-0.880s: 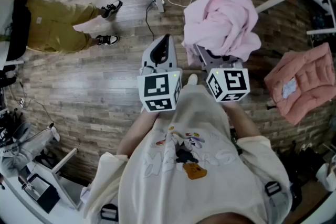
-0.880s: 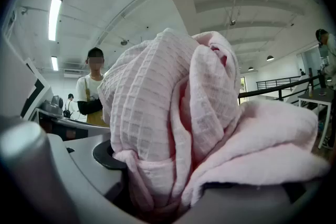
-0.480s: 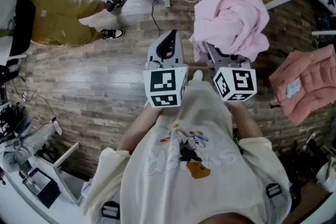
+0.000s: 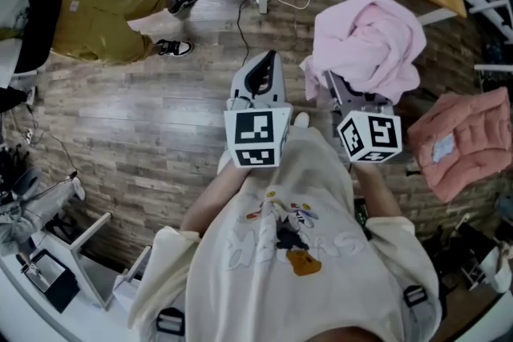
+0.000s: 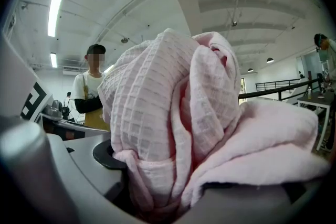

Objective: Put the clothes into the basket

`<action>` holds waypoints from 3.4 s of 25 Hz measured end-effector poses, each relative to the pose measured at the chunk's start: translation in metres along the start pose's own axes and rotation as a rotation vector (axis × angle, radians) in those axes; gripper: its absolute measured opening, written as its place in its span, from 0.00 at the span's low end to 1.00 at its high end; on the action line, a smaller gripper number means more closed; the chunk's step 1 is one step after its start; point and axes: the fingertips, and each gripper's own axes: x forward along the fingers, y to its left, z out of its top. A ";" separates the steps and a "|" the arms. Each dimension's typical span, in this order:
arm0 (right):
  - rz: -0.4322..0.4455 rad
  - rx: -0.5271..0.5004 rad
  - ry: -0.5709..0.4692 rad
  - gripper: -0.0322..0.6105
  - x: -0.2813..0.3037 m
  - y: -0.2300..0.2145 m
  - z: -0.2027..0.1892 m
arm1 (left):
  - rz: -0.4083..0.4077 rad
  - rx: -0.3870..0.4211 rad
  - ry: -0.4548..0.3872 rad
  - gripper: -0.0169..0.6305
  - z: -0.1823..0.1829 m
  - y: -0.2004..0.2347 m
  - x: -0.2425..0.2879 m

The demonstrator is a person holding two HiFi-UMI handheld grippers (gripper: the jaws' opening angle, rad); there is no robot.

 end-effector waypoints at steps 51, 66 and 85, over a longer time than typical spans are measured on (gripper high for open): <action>0.175 0.001 0.020 0.68 0.246 -0.136 0.062 | 0.169 -0.010 0.051 0.03 0.100 0.057 0.226; 0.165 -0.010 0.029 0.68 0.341 -0.150 0.076 | 0.085 -0.020 0.095 0.03 0.128 0.094 0.338; 0.088 -0.026 0.024 0.68 0.508 -0.127 0.115 | -0.037 -0.008 0.095 0.03 0.207 0.210 0.454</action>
